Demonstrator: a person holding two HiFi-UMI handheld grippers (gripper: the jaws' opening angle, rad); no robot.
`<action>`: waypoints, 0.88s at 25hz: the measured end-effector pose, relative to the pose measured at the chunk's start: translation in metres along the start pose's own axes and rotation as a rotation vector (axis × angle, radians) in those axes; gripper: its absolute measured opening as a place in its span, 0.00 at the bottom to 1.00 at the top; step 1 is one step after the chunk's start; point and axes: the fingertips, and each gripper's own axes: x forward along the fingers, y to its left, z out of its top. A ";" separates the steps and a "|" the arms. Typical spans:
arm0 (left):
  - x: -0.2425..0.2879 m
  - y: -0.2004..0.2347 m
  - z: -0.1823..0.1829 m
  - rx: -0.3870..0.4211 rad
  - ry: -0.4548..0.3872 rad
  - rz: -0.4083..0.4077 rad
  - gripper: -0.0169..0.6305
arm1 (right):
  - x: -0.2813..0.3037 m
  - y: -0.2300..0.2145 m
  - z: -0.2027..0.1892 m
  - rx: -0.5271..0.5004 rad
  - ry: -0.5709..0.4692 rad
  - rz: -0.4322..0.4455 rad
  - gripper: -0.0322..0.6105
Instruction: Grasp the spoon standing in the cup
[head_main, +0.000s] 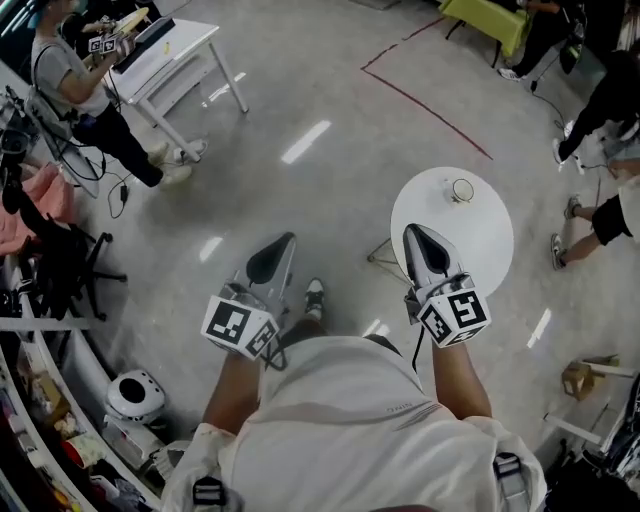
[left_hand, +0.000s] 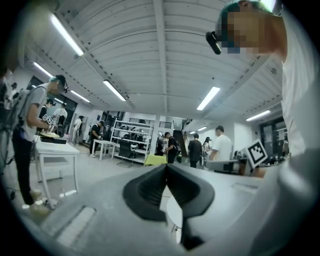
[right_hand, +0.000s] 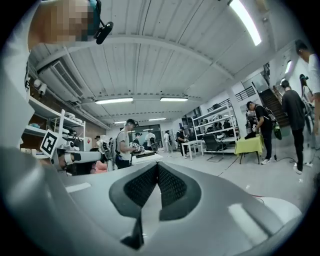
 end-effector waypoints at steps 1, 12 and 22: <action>0.016 0.012 0.005 0.001 0.006 -0.029 0.03 | 0.013 -0.008 0.006 0.005 -0.004 -0.022 0.06; 0.194 0.098 0.013 -0.005 0.054 -0.400 0.03 | 0.079 -0.100 0.026 -0.022 0.011 -0.403 0.06; 0.295 -0.036 -0.012 -0.029 0.103 -0.721 0.03 | -0.049 -0.185 0.026 0.015 0.017 -0.740 0.06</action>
